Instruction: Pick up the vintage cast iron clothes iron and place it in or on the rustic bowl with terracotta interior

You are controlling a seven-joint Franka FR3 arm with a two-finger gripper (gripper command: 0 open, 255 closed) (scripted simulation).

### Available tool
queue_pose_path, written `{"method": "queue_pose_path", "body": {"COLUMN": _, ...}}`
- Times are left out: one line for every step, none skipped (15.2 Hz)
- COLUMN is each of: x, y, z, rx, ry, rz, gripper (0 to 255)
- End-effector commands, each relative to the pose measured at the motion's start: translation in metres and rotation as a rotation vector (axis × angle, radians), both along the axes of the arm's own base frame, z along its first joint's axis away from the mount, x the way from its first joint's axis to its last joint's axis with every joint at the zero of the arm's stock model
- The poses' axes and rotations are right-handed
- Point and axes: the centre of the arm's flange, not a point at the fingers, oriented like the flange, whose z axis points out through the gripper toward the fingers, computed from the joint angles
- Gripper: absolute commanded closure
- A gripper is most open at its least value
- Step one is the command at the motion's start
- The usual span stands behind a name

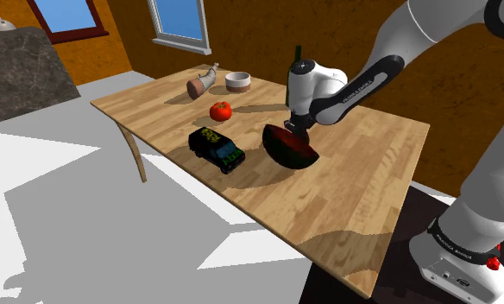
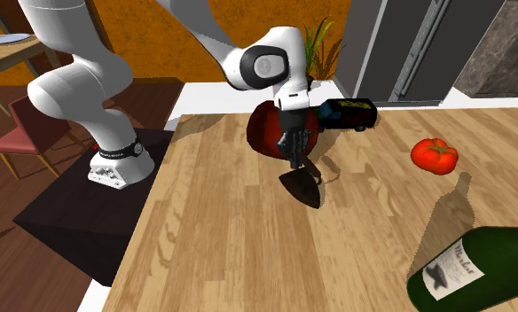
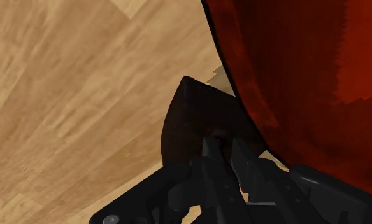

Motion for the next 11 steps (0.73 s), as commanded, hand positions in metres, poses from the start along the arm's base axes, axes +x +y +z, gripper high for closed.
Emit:
{"method": "queue_pose_path", "body": {"x": 0.001, "y": -0.001, "z": 0.010, "rx": 0.000, "ry": 0.001, "rz": 0.000, "gripper": 255}}
{"method": "queue_pose_path", "body": {"x": 0.001, "y": -0.001, "z": 0.015, "rx": 0.000, "ry": 0.001, "rz": 0.000, "gripper": 255}}
{"method": "queue_pose_path", "body": {"x": 0.001, "y": -0.001, "z": 0.020, "rx": 0.000, "ry": 0.001, "rz": 0.000, "gripper": 255}}
{"method": "queue_pose_path", "body": {"x": 0.001, "y": -0.001, "z": 0.026, "rx": 0.000, "ry": 0.001, "rz": 0.000, "gripper": 255}}
{"method": "queue_pose_path", "body": {"x": 0.001, "y": -0.001, "z": 0.031, "rx": 0.000, "ry": 0.001, "rz": 0.000, "gripper": 255}}
{"method": "queue_pose_path", "body": {"x": 0.001, "y": -0.001, "z": 0.036, "rx": 0.000, "ry": 0.001, "rz": 0.000, "gripper": 255}}
{"method": "queue_pose_path", "body": {"x": 0.001, "y": -0.001, "z": 0.042, "rx": 0.000, "ry": 0.001, "rz": 0.000, "gripper": 255}}
{"method": "queue_pose_path", "body": {"x": 0.001, "y": -0.001, "z": 0.047, "rx": 0.000, "ry": 0.001, "rz": 0.000, "gripper": 255}}
{"method": "queue_pose_path", "body": {"x": 0.001, "y": -0.001, "z": 0.052, "rx": 0.000, "ry": 0.001, "rz": 0.000, "gripper": 255}}
{"method": "queue_pose_path", "body": {"x": 0.001, "y": -0.001, "z": 0.057, "rx": 0.000, "ry": 0.001, "rz": 0.000, "gripper": 255}}
{"method": "queue_pose_path", "body": {"x": 0.001, "y": -0.001, "z": 0.063, "rx": 0.000, "ry": 0.001, "rz": 0.000, "gripper": 255}}
